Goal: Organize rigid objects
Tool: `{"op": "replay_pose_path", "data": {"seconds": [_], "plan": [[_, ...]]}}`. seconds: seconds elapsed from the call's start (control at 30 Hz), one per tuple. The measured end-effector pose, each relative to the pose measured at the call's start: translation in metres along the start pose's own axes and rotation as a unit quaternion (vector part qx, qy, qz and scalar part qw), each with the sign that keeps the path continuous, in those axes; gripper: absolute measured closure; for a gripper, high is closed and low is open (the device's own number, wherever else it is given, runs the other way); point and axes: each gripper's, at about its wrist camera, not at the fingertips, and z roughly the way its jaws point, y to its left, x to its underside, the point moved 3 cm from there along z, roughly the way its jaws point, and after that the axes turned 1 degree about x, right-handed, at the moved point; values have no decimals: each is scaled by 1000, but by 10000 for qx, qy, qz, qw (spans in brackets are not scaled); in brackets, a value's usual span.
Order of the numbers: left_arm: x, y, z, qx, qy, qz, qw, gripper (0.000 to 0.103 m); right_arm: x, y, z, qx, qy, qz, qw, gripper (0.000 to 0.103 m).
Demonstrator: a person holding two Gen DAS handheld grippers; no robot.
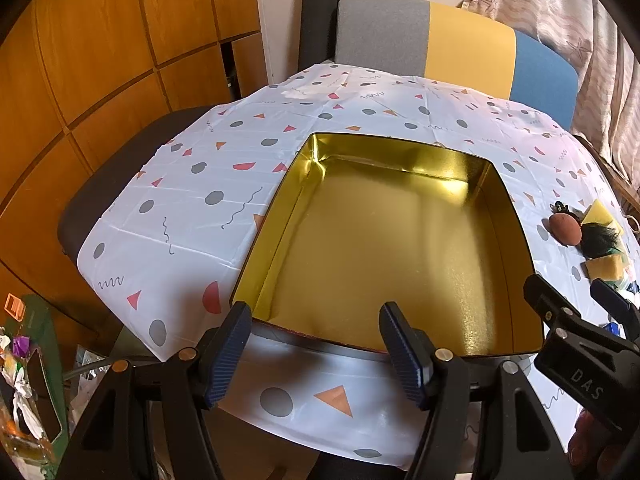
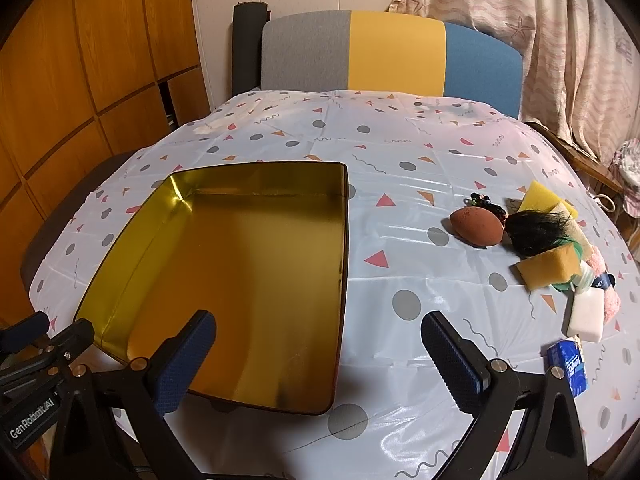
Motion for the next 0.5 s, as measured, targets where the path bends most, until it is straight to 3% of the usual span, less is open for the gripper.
{"op": "replay_pose_path", "data": {"seconds": [0.5], "plan": [[-1,-2,-2,-24,-8,38,10000,36,1,-1,-1,2,64,6,10000,0]]}}
